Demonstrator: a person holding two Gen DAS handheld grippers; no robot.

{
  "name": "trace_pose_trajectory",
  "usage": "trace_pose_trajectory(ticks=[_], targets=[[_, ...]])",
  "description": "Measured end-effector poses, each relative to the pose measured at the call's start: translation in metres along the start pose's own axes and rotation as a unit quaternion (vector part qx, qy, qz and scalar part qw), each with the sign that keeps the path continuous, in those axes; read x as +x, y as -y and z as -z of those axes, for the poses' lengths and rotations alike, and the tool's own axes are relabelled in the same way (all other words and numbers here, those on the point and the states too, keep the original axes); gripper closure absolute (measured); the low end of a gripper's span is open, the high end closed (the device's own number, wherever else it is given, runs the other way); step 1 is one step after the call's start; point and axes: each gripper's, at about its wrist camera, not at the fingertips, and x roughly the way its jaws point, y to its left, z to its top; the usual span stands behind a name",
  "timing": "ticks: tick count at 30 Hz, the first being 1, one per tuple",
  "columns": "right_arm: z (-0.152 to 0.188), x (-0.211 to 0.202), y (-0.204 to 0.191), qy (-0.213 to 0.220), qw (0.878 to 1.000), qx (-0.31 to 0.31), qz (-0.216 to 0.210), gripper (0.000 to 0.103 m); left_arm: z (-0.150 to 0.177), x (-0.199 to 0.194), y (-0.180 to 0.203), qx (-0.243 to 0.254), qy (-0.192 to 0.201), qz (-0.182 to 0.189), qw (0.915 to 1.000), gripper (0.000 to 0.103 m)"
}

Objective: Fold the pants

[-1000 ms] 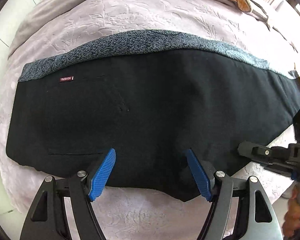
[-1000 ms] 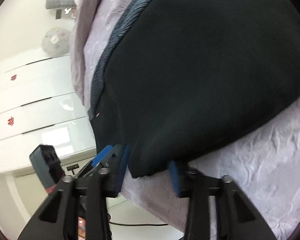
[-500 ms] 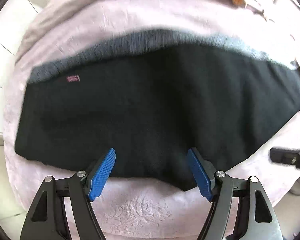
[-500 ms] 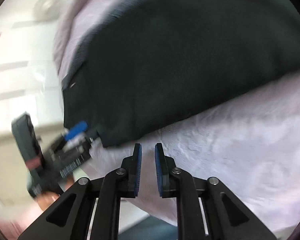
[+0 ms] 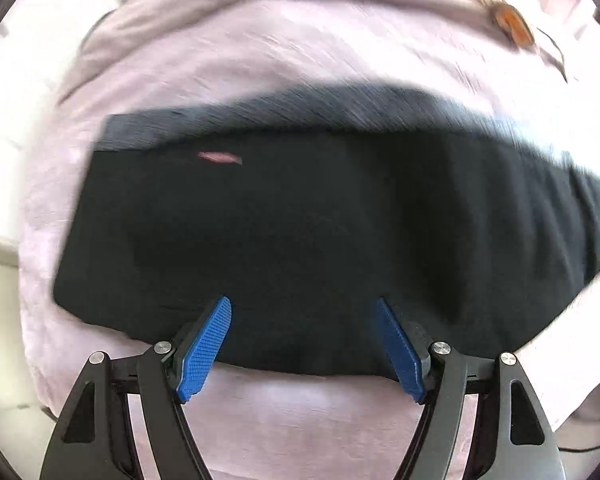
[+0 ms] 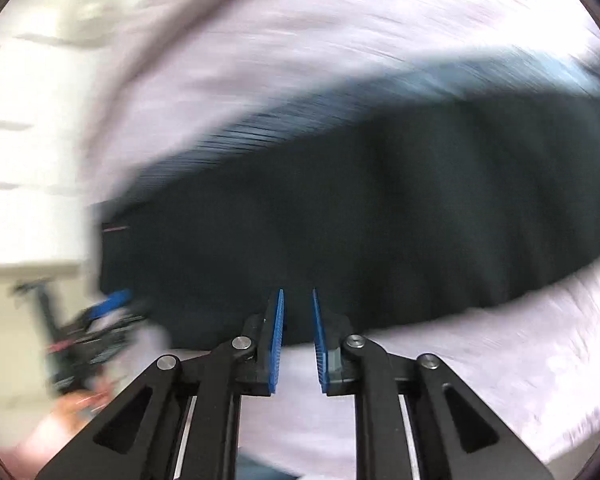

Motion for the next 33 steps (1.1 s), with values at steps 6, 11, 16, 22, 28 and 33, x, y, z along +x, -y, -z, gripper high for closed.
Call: trace_pose_trajectory(ticks=[6, 11, 16, 22, 28, 33], targets=[[-0.068, 0.016, -0.161, -0.036, 0.972, -0.211, -0.099, 0.059, -0.034, 0.0, -0.069, -0.069, 0.054, -0.03, 0.9957, 0.027], [-0.107, 0.102, -0.288, -0.105, 0.925, -0.351, -0.098, 0.049, -0.025, 0.044, -0.127, -0.132, 0.027, -0.049, 0.9896, 0.027], [-0.108, 0.193, -0.342, -0.153, 0.89, -0.426, -0.06, 0.049, -0.002, 0.055, -0.142, -0.172, 0.053, -0.014, 0.9836, 0.02], [-0.11, 0.258, -0.366, -0.195, 0.859, -0.473, -0.029, 0.049, 0.018, 0.052, -0.146, -0.173, 0.08, -0.012, 0.9816, 0.02], [-0.124, 0.292, -0.37, -0.225, 0.856, -0.465, -0.013, 0.05, 0.038, 0.041, -0.135, -0.17, 0.089, -0.013, 0.9813, 0.02], [-0.127, 0.29, -0.376, -0.24, 0.853, -0.461, -0.043, 0.066, 0.042, 0.038, -0.134, -0.171, 0.089, -0.015, 0.9811, 0.02]])
